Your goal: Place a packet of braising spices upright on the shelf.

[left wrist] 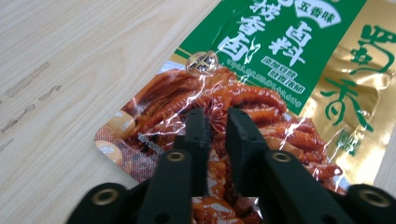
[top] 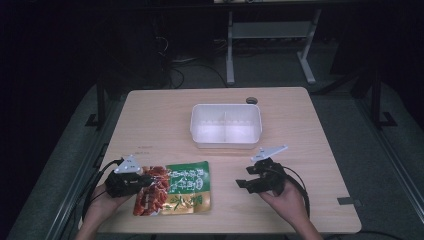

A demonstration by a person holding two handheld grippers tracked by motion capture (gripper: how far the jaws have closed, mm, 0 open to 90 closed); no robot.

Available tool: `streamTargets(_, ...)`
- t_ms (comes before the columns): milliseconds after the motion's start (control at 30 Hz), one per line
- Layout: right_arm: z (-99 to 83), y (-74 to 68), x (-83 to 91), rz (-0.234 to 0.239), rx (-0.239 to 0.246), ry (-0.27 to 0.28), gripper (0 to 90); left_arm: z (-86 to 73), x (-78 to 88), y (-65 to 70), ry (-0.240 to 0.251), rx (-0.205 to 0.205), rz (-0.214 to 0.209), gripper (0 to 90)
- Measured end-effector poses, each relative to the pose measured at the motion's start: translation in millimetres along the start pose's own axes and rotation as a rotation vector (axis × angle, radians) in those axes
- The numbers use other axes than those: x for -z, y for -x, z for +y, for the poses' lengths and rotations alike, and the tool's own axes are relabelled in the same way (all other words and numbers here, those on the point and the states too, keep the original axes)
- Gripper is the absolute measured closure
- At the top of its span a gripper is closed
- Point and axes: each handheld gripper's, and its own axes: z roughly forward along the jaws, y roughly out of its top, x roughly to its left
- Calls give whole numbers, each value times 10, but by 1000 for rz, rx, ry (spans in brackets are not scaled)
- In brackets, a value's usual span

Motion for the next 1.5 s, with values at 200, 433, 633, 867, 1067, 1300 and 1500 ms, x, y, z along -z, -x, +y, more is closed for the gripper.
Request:
streamTargets(200, 231, -130, -214, 34, 39, -50, 525, -15, -29, -13, -32, 0, -2, 881)
streamTargets(433, 418, -157, -447, 87, 5, -94, 566, -39, -62, -45, -70, 8, -12, 900)
streamTargets(633, 509, -188, -618, 99, -13, -134, 541, -43, -99, -42, -88, 1, -20, 900)
streamTargets(867, 590, -227, -836, 129, -30, -185, 499, -64, -134, -60, -106, 9, -28, 900)
streamTargets(1067, 599, -215, -990, 137, -58, -237, 451, -58, -144, -44, -115, -4, -19, 900)
streamTargets(1300, 590, -190, -1092, 166, -93, -260, 448, -61, -148, -46, -116, -5, -20, 900)
streamTargets(1500, 600, -219, -1142, 198, -97, -266, 465, -59, -150, -42, -119, -9, -18, 900)
